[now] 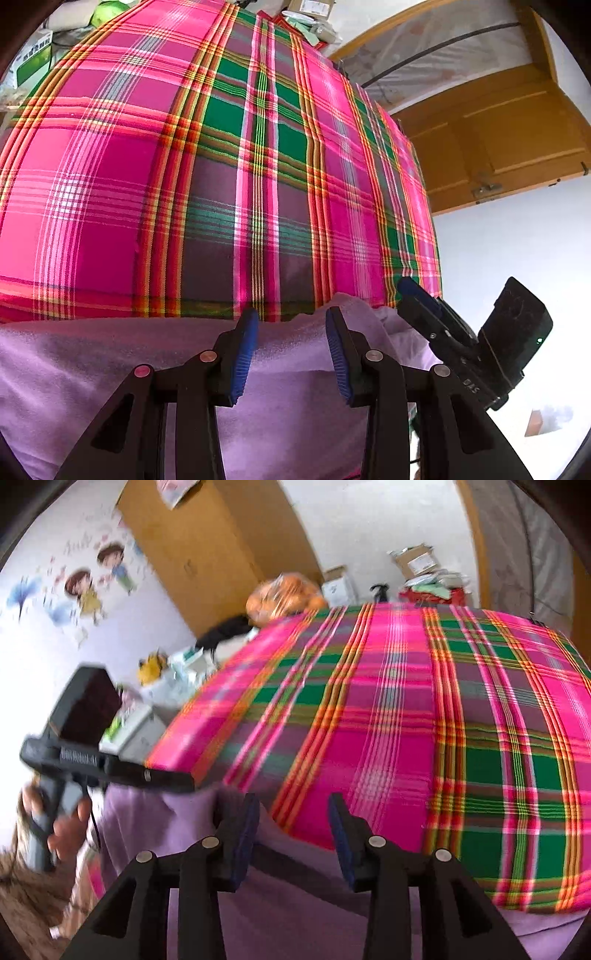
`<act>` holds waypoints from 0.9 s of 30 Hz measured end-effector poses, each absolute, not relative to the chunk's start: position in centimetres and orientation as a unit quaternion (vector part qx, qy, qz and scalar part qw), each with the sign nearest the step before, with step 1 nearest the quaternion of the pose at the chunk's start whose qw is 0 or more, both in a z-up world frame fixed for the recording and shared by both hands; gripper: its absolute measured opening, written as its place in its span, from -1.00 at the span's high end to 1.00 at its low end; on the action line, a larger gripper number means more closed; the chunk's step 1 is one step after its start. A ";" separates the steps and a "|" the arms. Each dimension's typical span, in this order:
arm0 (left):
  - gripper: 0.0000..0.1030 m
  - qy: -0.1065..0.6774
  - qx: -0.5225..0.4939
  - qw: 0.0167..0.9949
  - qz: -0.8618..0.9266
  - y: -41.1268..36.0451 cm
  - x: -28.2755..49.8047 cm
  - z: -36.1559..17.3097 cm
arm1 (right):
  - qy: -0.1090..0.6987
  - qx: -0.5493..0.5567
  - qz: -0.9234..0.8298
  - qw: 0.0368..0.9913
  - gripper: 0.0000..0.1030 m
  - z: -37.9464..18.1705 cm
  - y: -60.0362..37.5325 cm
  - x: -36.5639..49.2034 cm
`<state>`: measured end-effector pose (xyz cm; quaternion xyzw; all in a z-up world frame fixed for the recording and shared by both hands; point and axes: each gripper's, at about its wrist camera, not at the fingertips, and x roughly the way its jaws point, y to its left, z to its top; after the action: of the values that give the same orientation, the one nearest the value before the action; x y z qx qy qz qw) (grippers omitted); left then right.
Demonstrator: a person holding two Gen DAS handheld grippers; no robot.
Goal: Fold clothes
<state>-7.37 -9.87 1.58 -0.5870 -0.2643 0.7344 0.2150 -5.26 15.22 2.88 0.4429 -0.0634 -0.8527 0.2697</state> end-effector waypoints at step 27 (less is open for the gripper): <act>0.23 -0.246 -0.600 0.230 0.726 -9.1 -8.0 1.3 | 0.022 0.472 -0.814 0.340 0.99 1.7 9.7 -9.9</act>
<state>-8.01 -9.11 1.25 -0.5998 -0.2460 0.7257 0.2301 -9.93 9.69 1.73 0.4716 0.0224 -0.8135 0.3396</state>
